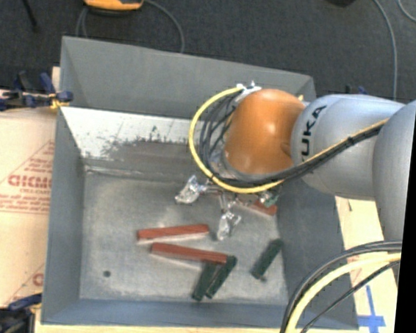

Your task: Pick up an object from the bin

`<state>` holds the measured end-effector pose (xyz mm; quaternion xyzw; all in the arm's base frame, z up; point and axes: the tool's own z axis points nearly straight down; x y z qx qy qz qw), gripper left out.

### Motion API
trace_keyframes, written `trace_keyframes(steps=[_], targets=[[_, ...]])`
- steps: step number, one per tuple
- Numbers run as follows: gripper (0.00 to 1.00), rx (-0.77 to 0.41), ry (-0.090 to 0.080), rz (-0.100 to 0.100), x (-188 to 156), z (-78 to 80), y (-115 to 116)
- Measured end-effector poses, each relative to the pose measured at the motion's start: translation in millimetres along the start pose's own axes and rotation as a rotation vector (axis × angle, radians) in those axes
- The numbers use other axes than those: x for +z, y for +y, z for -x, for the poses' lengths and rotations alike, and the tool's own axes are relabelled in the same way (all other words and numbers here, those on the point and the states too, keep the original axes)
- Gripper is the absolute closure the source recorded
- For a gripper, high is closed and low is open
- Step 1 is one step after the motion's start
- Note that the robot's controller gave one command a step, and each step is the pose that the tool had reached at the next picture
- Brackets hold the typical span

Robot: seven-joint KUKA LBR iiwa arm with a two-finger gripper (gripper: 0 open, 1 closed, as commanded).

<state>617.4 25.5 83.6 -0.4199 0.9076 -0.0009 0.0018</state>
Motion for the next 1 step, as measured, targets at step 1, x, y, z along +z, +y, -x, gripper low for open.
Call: trace_keyframes(steps=[1], targets=[[0.0, -0.099, -0.002, 0.001, -9.1, 1.0, 28.3]])
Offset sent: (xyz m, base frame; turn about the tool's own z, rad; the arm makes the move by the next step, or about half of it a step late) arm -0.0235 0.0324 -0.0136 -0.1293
